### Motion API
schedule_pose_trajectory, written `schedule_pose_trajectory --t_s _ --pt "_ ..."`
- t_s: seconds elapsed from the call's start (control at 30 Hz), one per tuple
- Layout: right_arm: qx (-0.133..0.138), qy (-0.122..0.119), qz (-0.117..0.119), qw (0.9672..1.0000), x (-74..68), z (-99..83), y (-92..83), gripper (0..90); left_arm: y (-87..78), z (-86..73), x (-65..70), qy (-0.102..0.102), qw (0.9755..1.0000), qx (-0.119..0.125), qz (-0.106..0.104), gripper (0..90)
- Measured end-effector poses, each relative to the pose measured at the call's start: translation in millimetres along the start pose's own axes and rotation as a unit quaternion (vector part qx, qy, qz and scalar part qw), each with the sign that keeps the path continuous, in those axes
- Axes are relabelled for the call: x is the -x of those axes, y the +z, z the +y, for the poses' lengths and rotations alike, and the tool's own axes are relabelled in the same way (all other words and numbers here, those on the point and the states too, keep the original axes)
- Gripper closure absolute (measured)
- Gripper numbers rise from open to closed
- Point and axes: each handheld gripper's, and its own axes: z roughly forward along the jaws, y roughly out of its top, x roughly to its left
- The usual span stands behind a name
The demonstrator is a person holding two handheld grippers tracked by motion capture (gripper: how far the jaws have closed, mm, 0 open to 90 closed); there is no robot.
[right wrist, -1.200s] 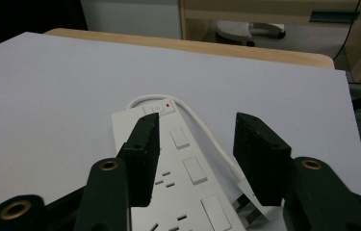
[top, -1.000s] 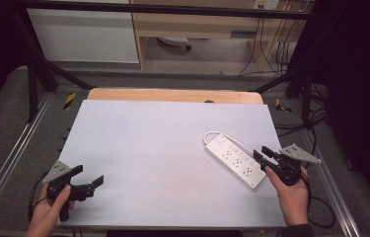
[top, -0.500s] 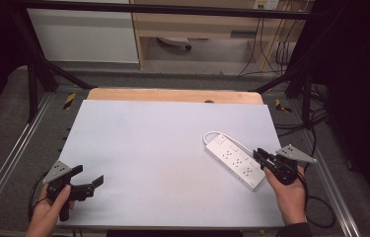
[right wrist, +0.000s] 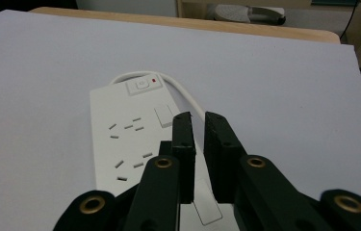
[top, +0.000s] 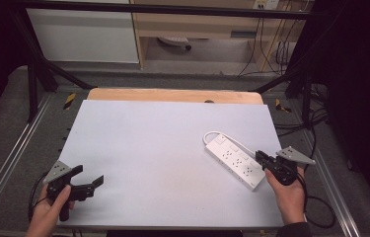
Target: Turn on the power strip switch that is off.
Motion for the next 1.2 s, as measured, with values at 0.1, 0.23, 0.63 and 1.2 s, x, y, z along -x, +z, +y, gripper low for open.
schedule_pose_trajectory --t_s 0.1,0.23,0.63,1.2 --pt "-0.005 -0.001 -0.003 1.0000 -0.9 -1.8 2.8 84.0 0.2 0.0 0.0 0.001 1.0000 0.000 0.001 6.5" --pt "-0.010 -0.002 -0.003 0.9999 -1.6 -2.8 6.0 85.2 0.2 -0.1 0.0 0.001 1.0000 -0.001 0.001 6.5" --pt "-0.027 -0.003 0.000 0.9996 1.8 -7.7 11.6 90.0 0.4 0.0 0.2 0.002 1.0000 -0.001 0.000 6.5" --pt "-0.046 0.008 0.005 0.9989 5.9 -13.3 19.6 90.0 0.8 -0.4 0.1 0.004 1.0000 -0.004 0.001 6.5"
